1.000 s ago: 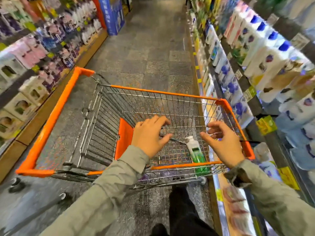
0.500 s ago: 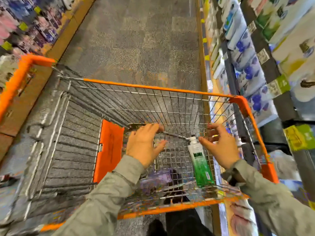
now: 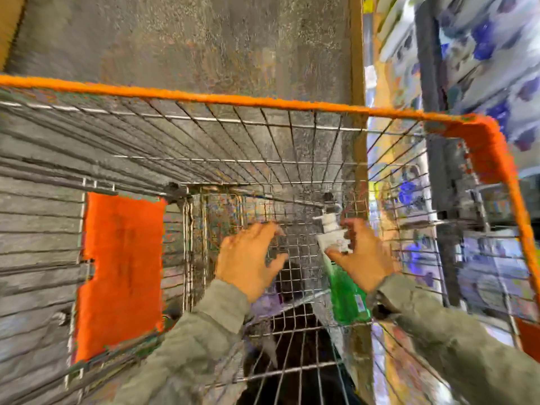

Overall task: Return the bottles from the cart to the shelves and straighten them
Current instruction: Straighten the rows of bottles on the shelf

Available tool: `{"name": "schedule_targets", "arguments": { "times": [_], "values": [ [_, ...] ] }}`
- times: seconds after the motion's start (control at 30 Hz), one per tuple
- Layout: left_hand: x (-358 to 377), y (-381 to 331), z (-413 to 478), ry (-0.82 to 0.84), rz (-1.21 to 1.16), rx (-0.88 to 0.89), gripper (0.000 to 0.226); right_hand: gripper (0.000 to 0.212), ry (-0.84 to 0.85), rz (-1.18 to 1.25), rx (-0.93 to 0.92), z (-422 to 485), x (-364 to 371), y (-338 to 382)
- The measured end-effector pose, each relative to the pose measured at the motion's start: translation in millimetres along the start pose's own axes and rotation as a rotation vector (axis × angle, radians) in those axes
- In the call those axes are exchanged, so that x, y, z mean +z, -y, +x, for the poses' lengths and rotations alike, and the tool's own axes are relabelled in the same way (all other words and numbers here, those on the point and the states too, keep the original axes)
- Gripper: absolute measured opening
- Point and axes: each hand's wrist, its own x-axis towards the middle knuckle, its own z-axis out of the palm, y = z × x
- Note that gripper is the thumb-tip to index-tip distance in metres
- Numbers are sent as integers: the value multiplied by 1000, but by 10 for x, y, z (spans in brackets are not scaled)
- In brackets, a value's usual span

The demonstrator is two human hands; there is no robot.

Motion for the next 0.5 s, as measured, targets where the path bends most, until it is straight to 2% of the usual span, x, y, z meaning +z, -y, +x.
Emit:
{"name": "schedule_targets", "arguments": {
  "times": [0.17,0.3,0.5],
  "values": [
    [297,47,278,14,-51,-12,36,67,68,-112,123,203,227,-157],
    [518,75,484,112,-59,-42,38,85,44,-244,227,344,385,-290],
    [766,78,654,183,-78,-59,38,99,14,-257,304,422,622,-488]
  ]
}}
